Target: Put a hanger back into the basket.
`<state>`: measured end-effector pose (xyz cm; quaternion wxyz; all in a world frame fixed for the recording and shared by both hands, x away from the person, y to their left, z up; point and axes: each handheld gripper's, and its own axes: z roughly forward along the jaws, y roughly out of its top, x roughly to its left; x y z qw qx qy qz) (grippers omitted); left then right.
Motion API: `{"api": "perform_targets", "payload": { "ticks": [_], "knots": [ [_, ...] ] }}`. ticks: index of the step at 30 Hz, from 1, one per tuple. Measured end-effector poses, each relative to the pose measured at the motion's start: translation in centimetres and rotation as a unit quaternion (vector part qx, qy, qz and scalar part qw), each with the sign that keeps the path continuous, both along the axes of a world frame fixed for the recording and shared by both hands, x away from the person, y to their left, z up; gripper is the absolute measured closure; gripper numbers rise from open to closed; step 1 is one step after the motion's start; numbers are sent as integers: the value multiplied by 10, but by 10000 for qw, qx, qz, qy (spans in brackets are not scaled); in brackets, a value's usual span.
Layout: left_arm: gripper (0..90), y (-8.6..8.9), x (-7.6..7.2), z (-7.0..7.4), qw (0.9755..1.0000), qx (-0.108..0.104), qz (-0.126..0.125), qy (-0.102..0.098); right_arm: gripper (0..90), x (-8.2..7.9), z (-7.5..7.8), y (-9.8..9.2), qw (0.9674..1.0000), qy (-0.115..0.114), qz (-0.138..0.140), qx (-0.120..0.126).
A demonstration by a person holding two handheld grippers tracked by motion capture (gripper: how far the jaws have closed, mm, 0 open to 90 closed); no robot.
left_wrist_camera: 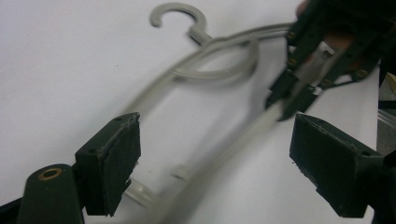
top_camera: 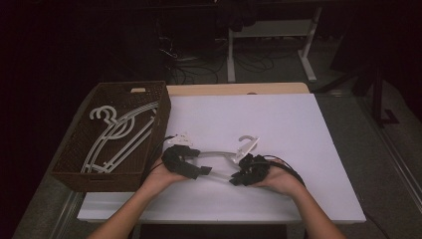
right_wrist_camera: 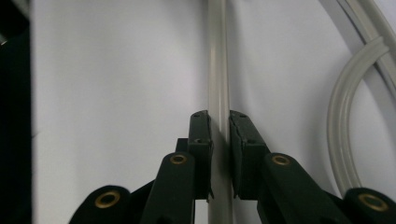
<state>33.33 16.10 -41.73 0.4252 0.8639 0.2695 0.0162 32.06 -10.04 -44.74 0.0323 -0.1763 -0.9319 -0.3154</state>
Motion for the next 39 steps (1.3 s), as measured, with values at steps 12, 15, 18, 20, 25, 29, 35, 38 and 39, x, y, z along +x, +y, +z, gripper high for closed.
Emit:
{"api": "perform_targets", "payload": {
  "ticks": [12, 15, 18, 20, 25, 29, 35, 38, 39],
  "knots": [
    [166, 3, 3, 2, 10000, -19, 41, -6, 739, -18, 22, -43, 9959, 47, -754, 488],
    [167, 4, 3, 2, 10000, -13, 56, 9, 781, -21, 25, -55, 9945, 22, -909, 528],
    [167, 4, 4, 2, 10000, -14, 64, 26, 839, -29, 27, -70, 9928, 37, -1077, 532],
    [167, 4, 4, 1, 10000, -7, 70, 35, 879, -38, 26, -83, 9919, 6, -1182, 468],
    [167, 3, 5, 0, 10000, 9, 65, 45, 890, -50, 23, -95, 9909, 15, -1304, 332],
    [167, 2, 6, -1, 9999, 31, 66, 69, 890, -61, 17, -105, 9905, 57, -1352, 230],
    [168, -1, 8, -1, 9999, 60, 40, 82, 890, -66, 12, -110, 9911, 94, -1323, 103],
    [186, -4, 11, 1, 9999, 89, 22, 44, 891, -66, 9, -111, 9914, 147, -1297, 37],
    [199, -5, 12, 1, 9999, 118, 18, 20, 891, -66, 8, -111, 9915, 161, -1291, 27]
  ]
}}
